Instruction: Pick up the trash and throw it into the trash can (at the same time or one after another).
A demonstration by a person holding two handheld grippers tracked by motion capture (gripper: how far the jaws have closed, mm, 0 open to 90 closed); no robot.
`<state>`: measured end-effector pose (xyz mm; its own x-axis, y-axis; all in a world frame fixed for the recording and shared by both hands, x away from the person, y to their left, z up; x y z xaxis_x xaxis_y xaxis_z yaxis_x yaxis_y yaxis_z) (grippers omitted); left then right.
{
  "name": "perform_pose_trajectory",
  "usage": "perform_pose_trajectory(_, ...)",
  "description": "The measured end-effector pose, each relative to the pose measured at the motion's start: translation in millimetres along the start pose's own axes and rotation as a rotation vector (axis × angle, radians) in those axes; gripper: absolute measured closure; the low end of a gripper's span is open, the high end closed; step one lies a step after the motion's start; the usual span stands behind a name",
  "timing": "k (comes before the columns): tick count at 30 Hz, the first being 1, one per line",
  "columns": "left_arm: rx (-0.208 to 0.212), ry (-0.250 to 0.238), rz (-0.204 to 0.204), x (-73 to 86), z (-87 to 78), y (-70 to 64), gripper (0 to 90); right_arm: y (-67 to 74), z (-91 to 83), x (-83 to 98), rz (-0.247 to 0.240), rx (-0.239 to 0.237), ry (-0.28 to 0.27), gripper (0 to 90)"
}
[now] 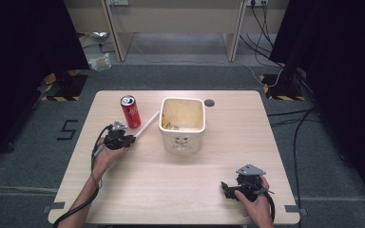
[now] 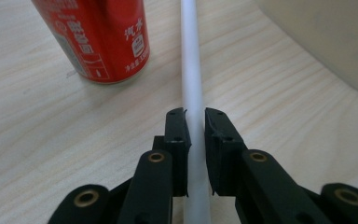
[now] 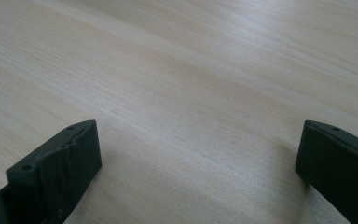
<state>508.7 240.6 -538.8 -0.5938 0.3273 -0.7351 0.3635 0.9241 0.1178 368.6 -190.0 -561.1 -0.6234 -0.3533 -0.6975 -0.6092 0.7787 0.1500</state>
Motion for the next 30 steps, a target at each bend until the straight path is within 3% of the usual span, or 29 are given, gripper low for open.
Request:
perform_pose_trajectory(7,0.016,-0.034,0.000,-12.4,-16.2,-0.1,79.4,0.0,0.0,0.0,0.000,0.000,0.000,0.3)
perform_pose_trajectory(30,0.005,-0.134,0.034,-46.9,-68.0,6.3,79.3,0.3,0.1,0.1,0.003,0.000,0.000,0.2)
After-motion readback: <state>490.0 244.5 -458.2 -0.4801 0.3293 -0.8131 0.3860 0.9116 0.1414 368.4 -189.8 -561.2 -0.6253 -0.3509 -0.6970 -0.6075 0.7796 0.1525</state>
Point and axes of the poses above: each handheld gripper's, and its own axes: z roughly forward along the jaws, x roughly out of its underside, y roughly to its left, the point moved 6 cm from there along z, roughly forward along the jaws, and after that the axes turned 13 degrees about -x, right-handed, at the moved point
